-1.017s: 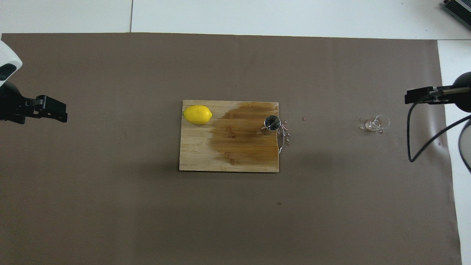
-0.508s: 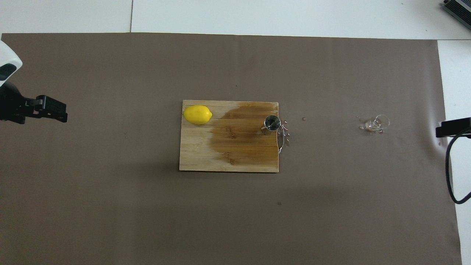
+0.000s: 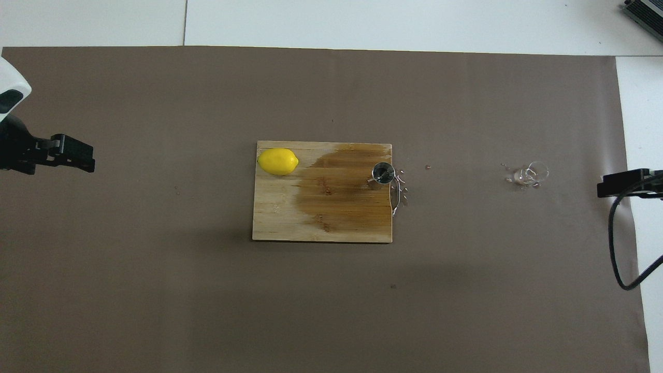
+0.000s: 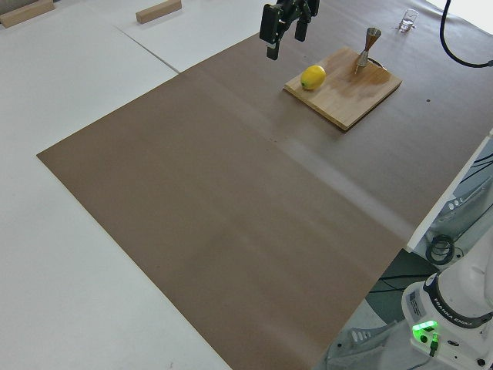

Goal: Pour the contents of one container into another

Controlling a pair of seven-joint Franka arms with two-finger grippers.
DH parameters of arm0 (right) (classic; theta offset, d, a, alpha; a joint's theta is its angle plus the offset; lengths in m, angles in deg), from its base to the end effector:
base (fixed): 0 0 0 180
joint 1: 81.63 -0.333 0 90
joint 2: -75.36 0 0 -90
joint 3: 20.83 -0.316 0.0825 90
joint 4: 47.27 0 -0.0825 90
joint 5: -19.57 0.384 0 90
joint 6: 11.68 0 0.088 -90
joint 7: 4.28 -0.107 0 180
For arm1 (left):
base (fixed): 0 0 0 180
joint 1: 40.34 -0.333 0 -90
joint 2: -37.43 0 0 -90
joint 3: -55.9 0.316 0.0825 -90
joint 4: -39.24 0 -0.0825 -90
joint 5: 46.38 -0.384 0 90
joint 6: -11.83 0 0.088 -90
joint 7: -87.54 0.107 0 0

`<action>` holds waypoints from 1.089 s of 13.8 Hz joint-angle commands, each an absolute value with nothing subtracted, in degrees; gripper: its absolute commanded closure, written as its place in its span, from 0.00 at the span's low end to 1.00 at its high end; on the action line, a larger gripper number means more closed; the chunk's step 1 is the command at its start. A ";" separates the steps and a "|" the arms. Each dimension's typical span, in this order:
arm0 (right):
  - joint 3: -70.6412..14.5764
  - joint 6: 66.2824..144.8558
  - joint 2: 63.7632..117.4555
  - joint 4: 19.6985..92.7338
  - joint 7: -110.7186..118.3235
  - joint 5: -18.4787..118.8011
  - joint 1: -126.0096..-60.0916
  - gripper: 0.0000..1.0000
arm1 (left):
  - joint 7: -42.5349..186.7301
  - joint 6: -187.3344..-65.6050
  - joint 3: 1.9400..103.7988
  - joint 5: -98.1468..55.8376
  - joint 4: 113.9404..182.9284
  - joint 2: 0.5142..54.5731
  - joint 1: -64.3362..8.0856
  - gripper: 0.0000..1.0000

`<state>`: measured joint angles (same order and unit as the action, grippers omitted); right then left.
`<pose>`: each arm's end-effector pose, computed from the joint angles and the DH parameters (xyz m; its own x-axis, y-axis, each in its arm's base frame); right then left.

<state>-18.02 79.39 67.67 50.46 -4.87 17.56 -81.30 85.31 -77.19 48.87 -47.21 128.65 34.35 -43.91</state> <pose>0.5124 -0.0336 0.6340 0.9978 -0.0641 0.0181 -0.0646 -0.9975 0.0283 0.5670 -0.0309 0.5979 0.9980 -0.0213 -0.0598 -0.0220 -0.9997 -0.0102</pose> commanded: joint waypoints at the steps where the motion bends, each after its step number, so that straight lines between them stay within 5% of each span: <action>1: -18.28 79.21 67.36 50.90 -5.95 17.64 -81.10 0.00 | 84.90 -76.50 48.69 -47.61 129.68 35.76 -44.21 0.00; 15: -18.37 79.38 67.09 51.17 -6.04 19.22 -81.19 0.00 | 84.90 -76.50 48.78 -47.61 129.68 35.76 -44.21 0.00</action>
<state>-18.10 79.13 67.67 50.49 -4.90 18.20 -81.31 85.31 -77.19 48.87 -47.21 128.65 34.35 -43.90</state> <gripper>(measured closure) 0.000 0.000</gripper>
